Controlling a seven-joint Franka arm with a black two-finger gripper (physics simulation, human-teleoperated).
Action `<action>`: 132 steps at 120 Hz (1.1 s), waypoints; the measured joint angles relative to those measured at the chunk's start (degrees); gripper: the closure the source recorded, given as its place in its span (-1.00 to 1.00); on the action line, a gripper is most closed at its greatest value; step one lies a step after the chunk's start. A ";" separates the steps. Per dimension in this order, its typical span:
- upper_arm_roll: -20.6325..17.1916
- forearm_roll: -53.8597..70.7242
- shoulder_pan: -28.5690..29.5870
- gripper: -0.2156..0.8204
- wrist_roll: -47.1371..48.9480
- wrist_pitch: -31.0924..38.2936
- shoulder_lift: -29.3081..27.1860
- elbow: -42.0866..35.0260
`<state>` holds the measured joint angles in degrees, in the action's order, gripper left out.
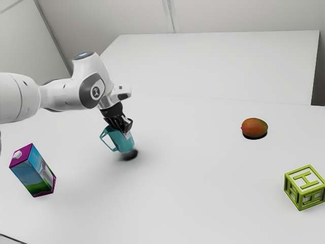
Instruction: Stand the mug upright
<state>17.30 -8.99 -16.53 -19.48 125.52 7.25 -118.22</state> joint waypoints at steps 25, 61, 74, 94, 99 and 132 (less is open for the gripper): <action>0.01 4.86 -0.63 0.90 1.05 3.72 -1.10 -3.29; 0.01 9.88 -1.25 0.90 3.86 6.57 -1.38 -4.93; 0.01 10.49 -1.33 0.90 4.62 6.93 -0.30 -4.28; -0.04 10.68 -1.23 0.90 5.55 7.25 0.95 -3.66; -0.06 10.61 -1.18 0.90 5.75 7.30 1.26 -3.51; -0.08 9.99 -1.11 0.90 6.86 7.67 2.61 -3.45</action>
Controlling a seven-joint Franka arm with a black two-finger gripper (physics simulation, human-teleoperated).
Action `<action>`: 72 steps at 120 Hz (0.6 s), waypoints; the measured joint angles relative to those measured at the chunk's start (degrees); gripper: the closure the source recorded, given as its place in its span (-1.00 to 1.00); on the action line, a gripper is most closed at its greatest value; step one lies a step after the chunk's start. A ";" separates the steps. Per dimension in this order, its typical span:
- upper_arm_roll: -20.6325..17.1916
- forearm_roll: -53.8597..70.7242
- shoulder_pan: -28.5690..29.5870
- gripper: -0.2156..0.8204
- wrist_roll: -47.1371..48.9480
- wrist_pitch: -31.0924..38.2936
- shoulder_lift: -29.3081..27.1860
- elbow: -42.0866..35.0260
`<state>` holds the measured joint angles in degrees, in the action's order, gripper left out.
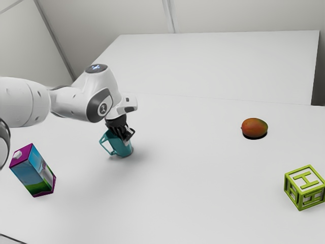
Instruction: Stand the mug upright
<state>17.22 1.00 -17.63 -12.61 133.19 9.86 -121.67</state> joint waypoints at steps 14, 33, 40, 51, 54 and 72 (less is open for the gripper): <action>0.00 -0.08 0.00 0.78 0.32 0.08 0.09 -0.03; 0.00 0.48 -0.05 0.12 0.39 0.04 -0.01 0.52; 0.00 0.83 -0.14 -0.05 0.40 -0.18 -0.28 1.34; 0.00 1.17 -0.63 -0.24 0.42 -1.24 -1.18 3.14; 0.02 1.22 -0.78 -0.28 0.43 -1.57 -1.68 3.43; 0.01 1.34 -0.72 -0.43 0.54 -3.72 -5.23 3.96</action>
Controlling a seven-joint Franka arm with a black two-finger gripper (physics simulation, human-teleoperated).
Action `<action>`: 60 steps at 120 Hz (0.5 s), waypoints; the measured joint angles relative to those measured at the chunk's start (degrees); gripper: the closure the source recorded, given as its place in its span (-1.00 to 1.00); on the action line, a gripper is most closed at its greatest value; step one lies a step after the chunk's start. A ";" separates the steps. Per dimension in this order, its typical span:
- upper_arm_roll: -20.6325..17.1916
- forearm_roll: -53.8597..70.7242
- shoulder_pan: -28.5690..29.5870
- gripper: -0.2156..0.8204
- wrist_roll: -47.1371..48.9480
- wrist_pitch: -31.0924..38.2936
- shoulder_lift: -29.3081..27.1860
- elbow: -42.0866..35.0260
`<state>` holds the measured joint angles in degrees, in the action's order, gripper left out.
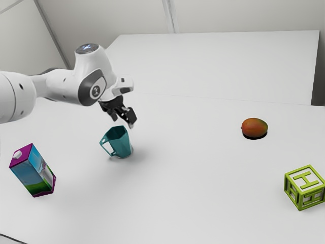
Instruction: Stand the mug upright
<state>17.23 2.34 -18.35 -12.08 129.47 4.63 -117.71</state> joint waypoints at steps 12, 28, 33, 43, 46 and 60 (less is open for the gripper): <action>0.00 0.02 0.54 -0.49 0.14 -2.89 -2.57 1.87; -0.26 0.71 1.58 -0.53 0.42 -8.97 -3.98 8.08; -2.27 1.44 3.82 -0.54 0.65 -11.36 -4.10 10.22; -5.35 2.45 7.31 -0.56 1.01 -15.43 -4.49 13.81; -5.64 2.76 7.74 -0.56 1.12 -16.75 -4.55 15.41; -6.16 3.60 8.92 -0.57 1.55 -22.22 -4.55 21.42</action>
<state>11.07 5.94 -9.44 -10.53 107.24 0.09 -96.29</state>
